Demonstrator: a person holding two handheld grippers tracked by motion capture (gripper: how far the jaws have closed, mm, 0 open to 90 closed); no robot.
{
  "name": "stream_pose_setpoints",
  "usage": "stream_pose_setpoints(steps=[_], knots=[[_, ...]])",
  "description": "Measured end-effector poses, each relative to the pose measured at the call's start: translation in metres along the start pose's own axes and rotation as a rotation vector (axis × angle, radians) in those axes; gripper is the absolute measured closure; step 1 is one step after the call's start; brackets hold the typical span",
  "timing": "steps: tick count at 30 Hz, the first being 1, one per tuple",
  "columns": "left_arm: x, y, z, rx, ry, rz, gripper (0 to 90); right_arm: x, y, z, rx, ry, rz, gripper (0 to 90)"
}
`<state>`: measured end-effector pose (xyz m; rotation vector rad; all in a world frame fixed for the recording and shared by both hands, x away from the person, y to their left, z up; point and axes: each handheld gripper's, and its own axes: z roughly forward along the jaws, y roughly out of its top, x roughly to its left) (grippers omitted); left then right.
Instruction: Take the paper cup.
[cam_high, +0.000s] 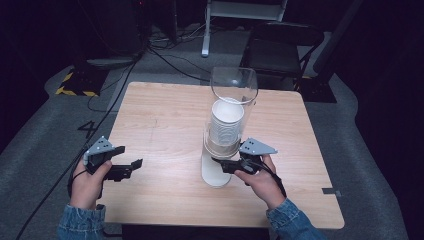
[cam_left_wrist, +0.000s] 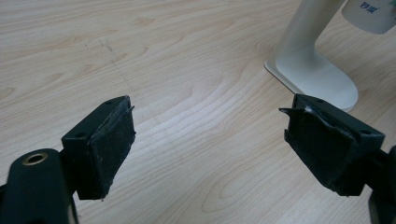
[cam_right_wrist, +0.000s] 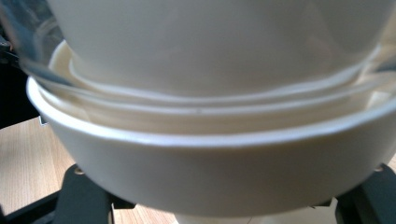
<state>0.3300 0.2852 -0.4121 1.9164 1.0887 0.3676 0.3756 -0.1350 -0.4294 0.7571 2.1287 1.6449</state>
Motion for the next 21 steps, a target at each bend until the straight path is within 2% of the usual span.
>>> stream_pose_setpoints(steps=[21], knots=[[-0.0018,0.0007,0.0005,0.004,-0.005,0.009,15.6,-0.0033,-0.0028,0.0012,-0.017,0.028,-0.019,32.6]])
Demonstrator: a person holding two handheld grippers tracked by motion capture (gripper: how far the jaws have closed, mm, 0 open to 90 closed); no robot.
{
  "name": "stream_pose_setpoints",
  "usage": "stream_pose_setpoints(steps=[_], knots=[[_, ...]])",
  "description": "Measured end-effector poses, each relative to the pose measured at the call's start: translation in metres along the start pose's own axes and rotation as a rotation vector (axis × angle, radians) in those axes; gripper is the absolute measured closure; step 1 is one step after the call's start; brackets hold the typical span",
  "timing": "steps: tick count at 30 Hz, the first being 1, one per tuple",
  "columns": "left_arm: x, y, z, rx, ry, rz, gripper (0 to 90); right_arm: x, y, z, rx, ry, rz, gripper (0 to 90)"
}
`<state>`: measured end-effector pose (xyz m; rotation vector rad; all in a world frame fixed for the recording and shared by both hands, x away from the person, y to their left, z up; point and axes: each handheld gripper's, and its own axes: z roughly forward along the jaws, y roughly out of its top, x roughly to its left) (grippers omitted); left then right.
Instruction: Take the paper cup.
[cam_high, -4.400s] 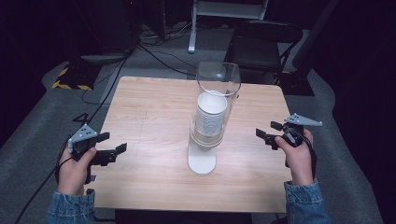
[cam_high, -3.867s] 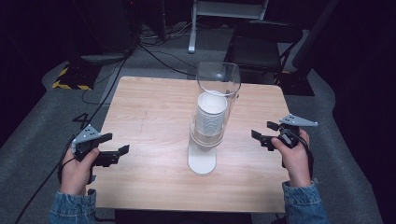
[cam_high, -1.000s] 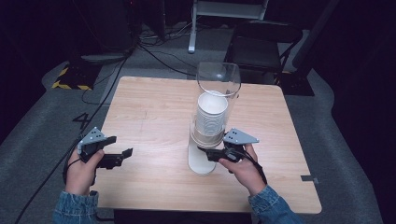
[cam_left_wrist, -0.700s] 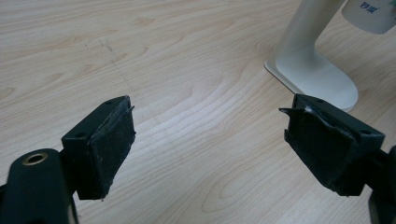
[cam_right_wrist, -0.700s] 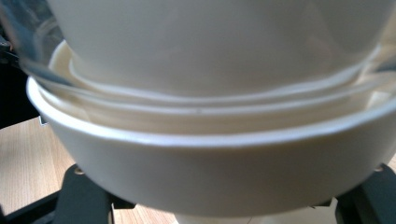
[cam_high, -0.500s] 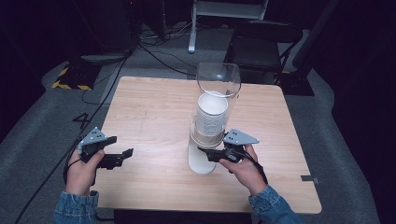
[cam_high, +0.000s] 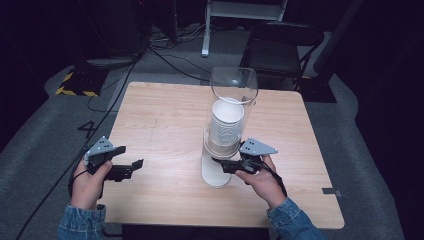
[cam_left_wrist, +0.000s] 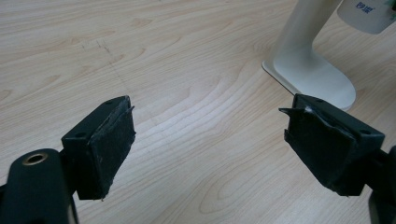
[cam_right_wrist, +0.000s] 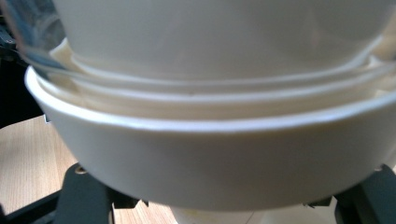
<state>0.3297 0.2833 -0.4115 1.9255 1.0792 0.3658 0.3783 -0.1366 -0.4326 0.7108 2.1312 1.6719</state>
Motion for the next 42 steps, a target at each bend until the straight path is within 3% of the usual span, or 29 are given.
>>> stream_pose_setpoints(steps=[22,42], knots=[[0.0012,-0.0010,0.0011,0.003,0.000,-0.004,15.6,0.0004,0.0026,-0.0016,0.039,0.002,-0.038,33.8],[0.0011,-0.0012,0.0017,0.002,-0.004,-0.003,15.6,-0.0038,0.0016,-0.0010,0.038,0.024,-0.090,33.8]])
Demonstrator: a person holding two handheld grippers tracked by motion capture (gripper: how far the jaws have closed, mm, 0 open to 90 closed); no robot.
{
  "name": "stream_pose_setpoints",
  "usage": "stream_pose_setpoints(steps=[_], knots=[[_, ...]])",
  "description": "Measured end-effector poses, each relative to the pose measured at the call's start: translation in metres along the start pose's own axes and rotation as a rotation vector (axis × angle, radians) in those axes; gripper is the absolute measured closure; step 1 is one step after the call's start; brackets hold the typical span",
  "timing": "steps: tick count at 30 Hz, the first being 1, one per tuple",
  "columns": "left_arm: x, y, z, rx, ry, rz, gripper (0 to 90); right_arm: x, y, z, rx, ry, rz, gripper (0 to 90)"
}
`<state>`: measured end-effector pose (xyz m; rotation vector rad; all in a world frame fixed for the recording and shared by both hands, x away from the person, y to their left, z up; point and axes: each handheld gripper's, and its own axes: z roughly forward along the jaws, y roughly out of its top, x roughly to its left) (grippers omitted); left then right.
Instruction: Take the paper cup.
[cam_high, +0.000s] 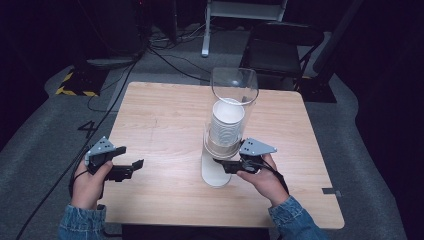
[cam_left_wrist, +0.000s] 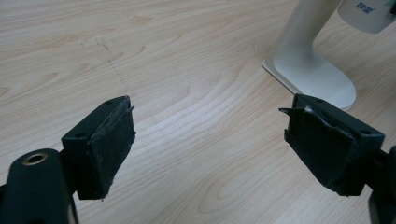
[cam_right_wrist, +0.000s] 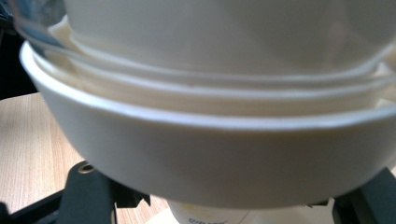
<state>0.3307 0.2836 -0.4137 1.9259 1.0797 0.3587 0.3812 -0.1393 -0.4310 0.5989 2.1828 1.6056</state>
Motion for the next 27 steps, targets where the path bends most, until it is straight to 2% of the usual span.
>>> stream_pose_setpoints(steps=[7,8,9,10,11,12,21,23,27], knots=[[-0.001,0.000,0.000,-0.002,-0.002,-0.004,15.6,-0.002,-0.001,0.000,-0.003,0.013,-0.036,33.8],[0.000,0.000,0.000,-0.002,-0.002,-0.003,15.6,-0.003,-0.002,0.001,0.043,0.005,-0.095,34.8],[0.000,0.000,0.000,-0.002,-0.002,-0.003,15.6,-0.004,-0.006,0.003,0.109,0.005,-0.101,35.8],[0.000,0.000,0.000,-0.003,-0.002,-0.005,15.6,-0.004,-0.006,0.003,0.109,0.005,-0.101,35.8],[0.000,0.000,-0.001,-0.006,0.000,-0.008,15.6,-0.004,-0.018,0.009,0.149,0.015,-0.061,35.6],[0.000,0.001,-0.002,-0.008,-0.001,-0.001,15.6,-0.004,-0.021,0.010,0.141,0.024,-0.021,35.4],[0.001,-0.001,-0.001,-0.006,0.001,-0.012,15.6,-0.002,-0.021,0.009,0.152,0.011,0.004,33.0],[0.001,-0.001,-0.001,-0.004,0.000,-0.006,15.6,0.000,-0.020,0.007,0.167,0.019,0.029,32.9],[0.001,-0.001,0.000,-0.001,-0.001,-0.011,15.6,-0.001,-0.021,0.006,0.201,0.022,0.042,32.8]])
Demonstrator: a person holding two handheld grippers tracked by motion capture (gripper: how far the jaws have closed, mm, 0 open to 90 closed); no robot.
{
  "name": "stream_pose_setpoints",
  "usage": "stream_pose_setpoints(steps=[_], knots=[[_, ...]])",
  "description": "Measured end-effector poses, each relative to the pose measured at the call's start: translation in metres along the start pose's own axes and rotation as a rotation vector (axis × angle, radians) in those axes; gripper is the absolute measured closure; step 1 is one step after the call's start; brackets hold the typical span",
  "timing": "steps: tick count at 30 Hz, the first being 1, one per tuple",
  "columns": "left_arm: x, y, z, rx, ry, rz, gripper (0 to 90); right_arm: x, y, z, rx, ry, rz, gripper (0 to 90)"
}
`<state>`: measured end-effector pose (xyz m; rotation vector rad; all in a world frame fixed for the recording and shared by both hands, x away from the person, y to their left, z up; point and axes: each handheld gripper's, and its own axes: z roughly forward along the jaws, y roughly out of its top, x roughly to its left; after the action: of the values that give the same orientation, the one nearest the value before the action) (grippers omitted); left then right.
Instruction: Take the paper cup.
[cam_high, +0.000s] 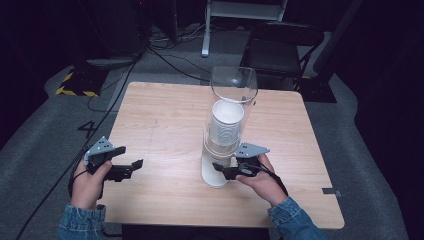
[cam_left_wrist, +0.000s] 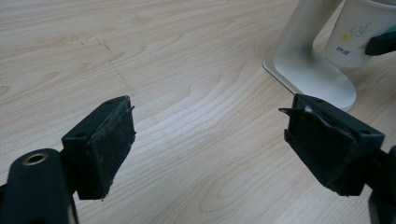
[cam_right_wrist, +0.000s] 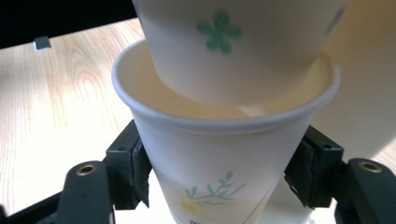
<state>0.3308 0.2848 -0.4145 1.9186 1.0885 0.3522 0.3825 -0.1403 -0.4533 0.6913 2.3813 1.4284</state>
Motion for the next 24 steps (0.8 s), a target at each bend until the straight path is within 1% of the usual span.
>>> stream_pose_setpoints(steps=[1,2,3,4,5,9,10,11,12,13,14,15,16,17,21,22,24], knots=[[0.000,0.000,0.001,-0.002,0.001,0.000,15.6,-0.001,0.000,-0.001,0.015,-0.002,0.011,32.8],[0.000,0.000,0.002,0.001,0.000,-0.002,15.6,-0.002,-0.002,-0.001,0.043,-0.006,0.012,32.5],[0.000,0.000,0.002,0.001,0.000,-0.002,15.6,-0.002,-0.002,-0.001,0.043,-0.006,0.012,32.5],[0.001,0.001,0.003,0.003,-0.002,0.003,15.6,-0.003,-0.003,-0.001,0.054,-0.008,0.015,32.5],[0.001,0.002,0.004,0.003,-0.005,-0.002,15.6,-0.004,-0.006,-0.001,0.075,-0.010,0.015,32.3],[0.002,0.004,0.007,0.004,-0.006,0.003,15.6,-0.004,-0.008,-0.005,0.075,-0.021,0.015,32.3],[0.003,0.005,0.009,0.008,-0.009,0.003,15.6,-0.005,-0.008,-0.010,0.082,-0.032,0.012,32.2],[0.003,0.005,0.009,0.008,-0.009,0.003,15.6,-0.005,-0.008,-0.010,0.082,-0.032,0.012,32.2],[0.003,0.007,0.012,0.010,-0.011,0.002,15.6,-0.007,-0.010,-0.016,0.091,-0.046,0.016,32.2],[0.003,0.007,0.012,0.010,-0.011,0.002,15.6,-0.007,-0.010,-0.016,0.091,-0.046,0.016,32.2],[0.002,0.007,0.014,0.011,-0.011,-0.004,15.6,-0.008,-0.011,-0.019,0.093,-0.056,0.018,32.2],[0.003,0.008,0.015,0.008,-0.011,0.002,15.6,-0.010,-0.011,-0.023,0.091,-0.065,0.021,32.2],[0.002,0.010,0.019,0.014,-0.017,0.004,15.6,-0.014,-0.012,-0.032,0.085,-0.085,0.028,32.2],[0.002,0.010,0.019,0.014,-0.017,0.004,15.6,-0.014,-0.012,-0.032,0.085,-0.085,0.028,32.2],[0.001,0.012,0.024,0.020,-0.024,0.013,15.6,-0.022,-0.012,-0.047,0.059,-0.121,0.056,32.1],[0.001,0.013,0.025,0.025,-0.025,0.018,15.6,-0.026,-0.011,-0.054,0.046,-0.136,0.071,32.0],[0.001,0.013,0.026,0.027,-0.022,0.013,15.6,-0.031,-0.010,-0.059,0.031,-0.151,0.083,31.9]])
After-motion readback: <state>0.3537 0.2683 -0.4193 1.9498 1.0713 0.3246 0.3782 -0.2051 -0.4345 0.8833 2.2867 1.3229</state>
